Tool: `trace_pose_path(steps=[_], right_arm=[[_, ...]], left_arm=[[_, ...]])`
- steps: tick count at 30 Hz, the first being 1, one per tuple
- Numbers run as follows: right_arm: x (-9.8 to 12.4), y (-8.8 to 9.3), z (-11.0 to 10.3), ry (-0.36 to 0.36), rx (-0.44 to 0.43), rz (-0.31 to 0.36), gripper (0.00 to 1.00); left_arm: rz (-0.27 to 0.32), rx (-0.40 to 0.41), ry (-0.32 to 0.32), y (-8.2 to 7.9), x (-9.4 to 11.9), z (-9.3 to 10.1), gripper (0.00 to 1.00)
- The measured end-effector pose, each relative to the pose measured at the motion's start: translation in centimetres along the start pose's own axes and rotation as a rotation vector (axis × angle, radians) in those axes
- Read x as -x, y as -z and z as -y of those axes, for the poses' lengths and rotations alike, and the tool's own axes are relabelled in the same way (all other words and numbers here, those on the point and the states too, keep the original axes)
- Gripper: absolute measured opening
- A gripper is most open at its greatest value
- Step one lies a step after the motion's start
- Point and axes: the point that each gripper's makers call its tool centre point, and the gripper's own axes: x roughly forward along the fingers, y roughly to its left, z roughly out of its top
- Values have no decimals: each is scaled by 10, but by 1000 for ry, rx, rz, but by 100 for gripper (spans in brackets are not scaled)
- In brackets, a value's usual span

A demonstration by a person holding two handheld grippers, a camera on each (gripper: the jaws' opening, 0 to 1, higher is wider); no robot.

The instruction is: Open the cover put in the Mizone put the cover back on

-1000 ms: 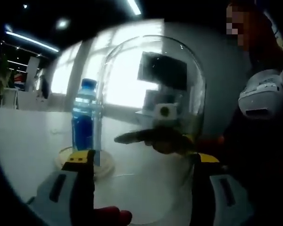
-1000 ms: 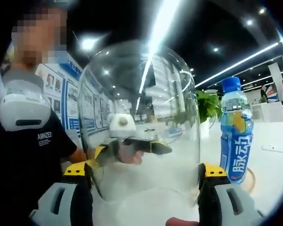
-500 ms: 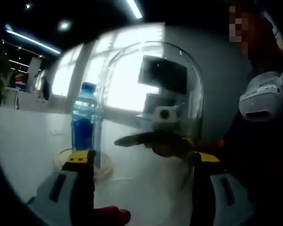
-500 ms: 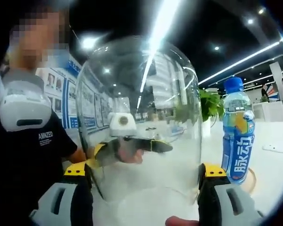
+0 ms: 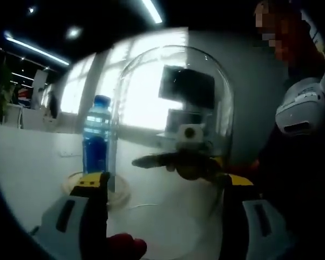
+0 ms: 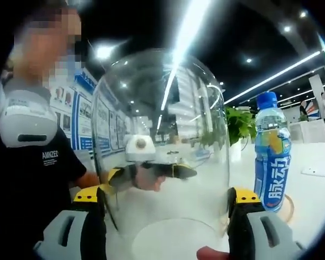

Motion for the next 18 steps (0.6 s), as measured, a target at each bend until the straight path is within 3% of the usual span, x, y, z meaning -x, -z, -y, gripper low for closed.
trace_pose_path(steps=[18], right_arm=[[-5, -1, 4, -45, 32, -68, 90]], left_arm=[[-26, 10, 62, -5, -7, -3, 76]])
